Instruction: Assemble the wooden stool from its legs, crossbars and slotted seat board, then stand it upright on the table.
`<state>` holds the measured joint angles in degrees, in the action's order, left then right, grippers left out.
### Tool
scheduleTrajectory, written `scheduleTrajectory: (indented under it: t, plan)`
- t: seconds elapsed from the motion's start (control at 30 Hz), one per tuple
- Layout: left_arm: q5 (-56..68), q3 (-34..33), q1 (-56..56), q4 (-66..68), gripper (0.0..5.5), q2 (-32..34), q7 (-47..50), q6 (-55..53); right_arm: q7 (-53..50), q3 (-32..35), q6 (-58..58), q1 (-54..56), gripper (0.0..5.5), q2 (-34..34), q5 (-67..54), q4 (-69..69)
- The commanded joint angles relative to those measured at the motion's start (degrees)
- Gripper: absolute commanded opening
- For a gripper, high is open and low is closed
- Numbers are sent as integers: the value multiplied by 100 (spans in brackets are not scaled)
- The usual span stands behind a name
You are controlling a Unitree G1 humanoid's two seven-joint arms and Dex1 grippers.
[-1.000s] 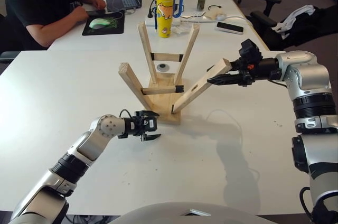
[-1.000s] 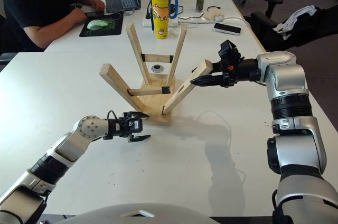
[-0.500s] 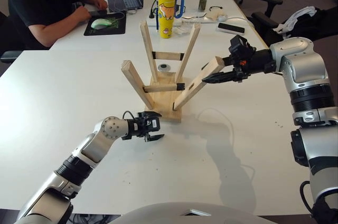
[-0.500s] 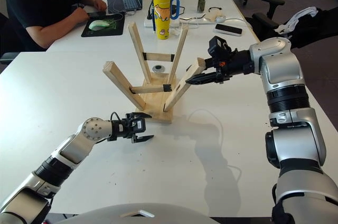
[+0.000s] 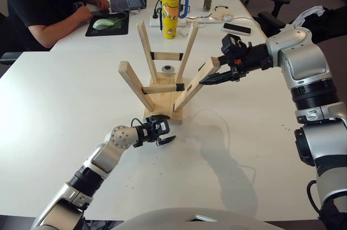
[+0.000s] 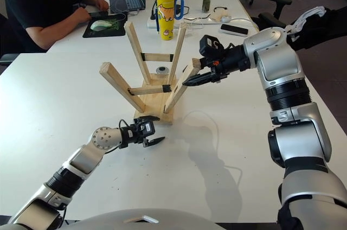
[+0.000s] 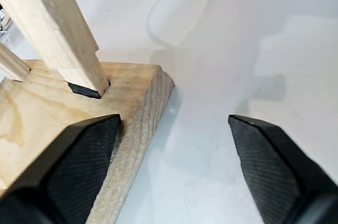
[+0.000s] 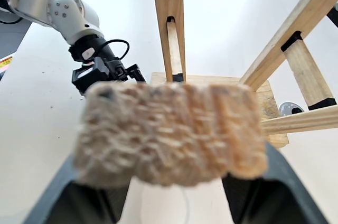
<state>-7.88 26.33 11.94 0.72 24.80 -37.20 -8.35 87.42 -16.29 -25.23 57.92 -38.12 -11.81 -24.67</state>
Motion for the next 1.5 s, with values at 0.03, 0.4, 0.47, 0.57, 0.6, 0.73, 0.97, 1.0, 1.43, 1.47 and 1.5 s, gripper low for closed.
scheduleTrajectory:
  t: [0.03, 0.4, 0.47, 0.57, 0.6, 0.73, 0.97, 1.0, 1.43, 1.47, 1.5]
  plan:
    - [-145, -217, -190, 237, 378, -160, 396, -539, 15, -117, 17, -85, 207, 51, 170, -148]
    - [-495, -89, -332, 414, 378, 50, 407, -1367, -235, 212, -261, -412, 207, 205, -154, 85]
    - [-471, -44, -393, 439, 378, 96, 314, -1481, -379, 348, -360, -400, 207, 335, -268, 106]
    - [-422, -45, -453, 497, 378, 116, 268, -1556, -659, 626, -584, -369, 207, 581, -534, 95]
    - [-410, -54, -460, 534, 378, 110, 274, -1563, -735, 725, -683, -397, 207, 653, -623, 137]
    - [-298, -81, -581, 656, 378, 116, 214, -1647, -1098, 970, -881, -623, 207, 955, -876, 380]
    - [-134, -134, -731, 627, 378, 99, 168, -1729, -1445, 892, -1228, -1569, 207, 1152, -1186, 1640]
    - [-128, -133, -742, 623, 378, 93, 172, -1732, -1487, 869, -1233, -1641, 207, 1165, -1194, 1737]
    - [-89, -64, -843, 574, 378, 23, 176, -1767, -2035, 537, -902, -1801, 207, 1642, -838, 1541]
    - [-91, -61, -848, 569, 378, 22, 179, -1765, -2062, 524, -831, -1787, 207, 1656, -788, 1457]
    - [-91, -59, -858, 552, 378, 20, 182, -1772, -2089, 517, -778, -1772, 207, 1665, -752, 1390]
